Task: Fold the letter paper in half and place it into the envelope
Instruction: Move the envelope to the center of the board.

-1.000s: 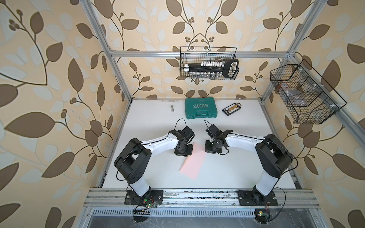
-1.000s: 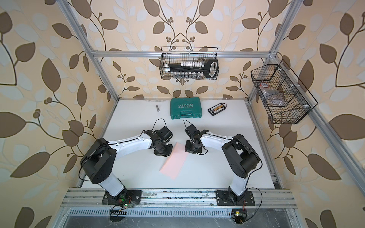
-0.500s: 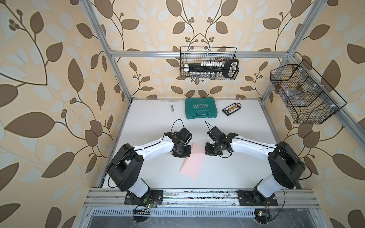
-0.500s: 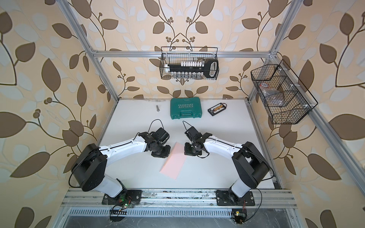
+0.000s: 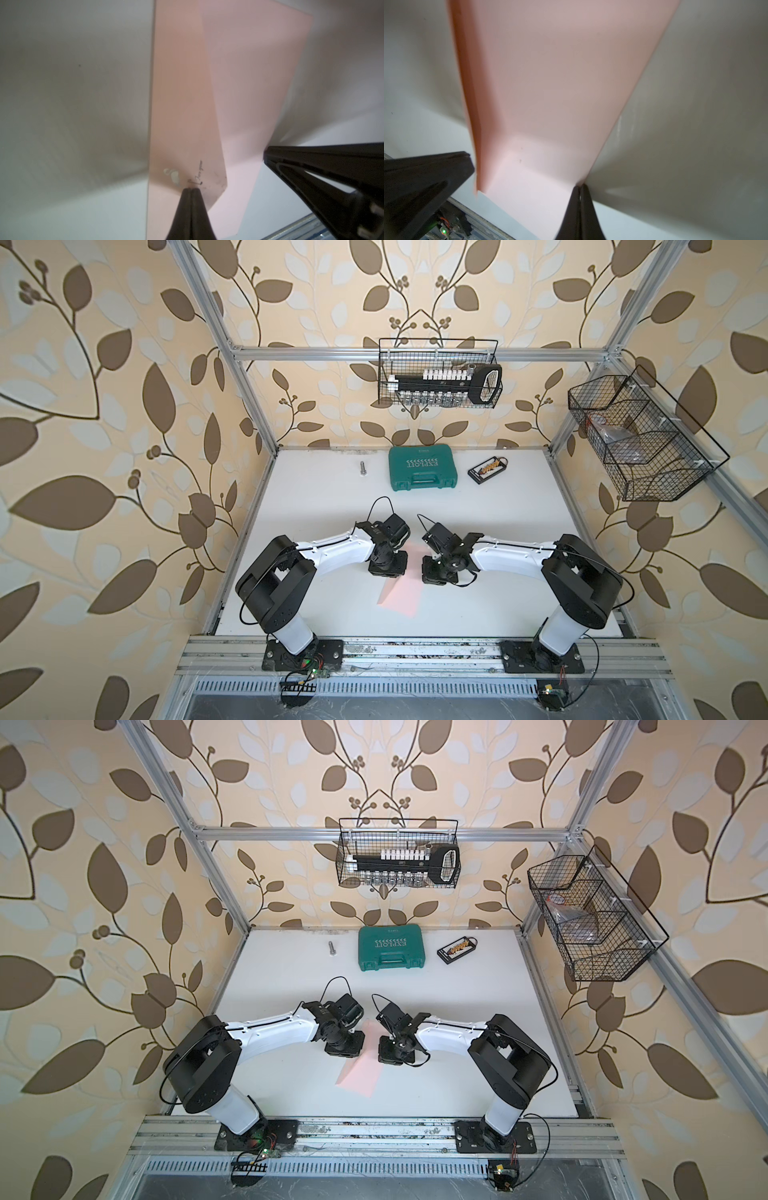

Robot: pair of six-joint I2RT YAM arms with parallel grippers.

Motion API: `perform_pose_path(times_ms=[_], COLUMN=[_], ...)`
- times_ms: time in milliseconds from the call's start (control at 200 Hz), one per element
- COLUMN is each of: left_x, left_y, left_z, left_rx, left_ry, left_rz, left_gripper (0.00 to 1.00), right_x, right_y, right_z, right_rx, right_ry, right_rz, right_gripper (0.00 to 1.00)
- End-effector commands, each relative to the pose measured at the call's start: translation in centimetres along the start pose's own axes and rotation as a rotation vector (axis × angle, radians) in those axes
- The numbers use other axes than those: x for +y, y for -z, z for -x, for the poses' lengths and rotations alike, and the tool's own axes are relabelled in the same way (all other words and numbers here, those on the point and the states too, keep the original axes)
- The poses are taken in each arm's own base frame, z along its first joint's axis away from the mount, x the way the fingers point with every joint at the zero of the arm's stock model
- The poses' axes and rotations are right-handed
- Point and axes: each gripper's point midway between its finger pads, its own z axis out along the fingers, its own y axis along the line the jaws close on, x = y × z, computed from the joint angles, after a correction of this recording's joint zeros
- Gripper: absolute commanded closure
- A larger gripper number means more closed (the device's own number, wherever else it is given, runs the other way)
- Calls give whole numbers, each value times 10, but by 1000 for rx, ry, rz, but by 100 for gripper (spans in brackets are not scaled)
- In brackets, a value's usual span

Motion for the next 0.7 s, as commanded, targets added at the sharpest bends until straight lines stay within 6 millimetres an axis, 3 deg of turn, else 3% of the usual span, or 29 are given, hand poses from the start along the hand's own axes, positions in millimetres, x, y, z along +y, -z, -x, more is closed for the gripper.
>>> perform_pose_path(times_ms=[0, 370, 695], left_x=[-4, -4, -5], left_y=[-11, -31, -36], left_z=[-3, 15, 36], left_rx=[23, 30, 2], left_ry=[-7, -37, -31], left_rz=[-12, 37, 61], left_gripper=[95, 96, 96], right_x=[-15, -27, -30], right_y=[-9, -7, -7], right_z=[6, 44, 76], right_rx=[3, -10, -23], right_ry=[-37, -57, -79], right_rz=[-73, -90, -84], right_gripper=[100, 100, 100])
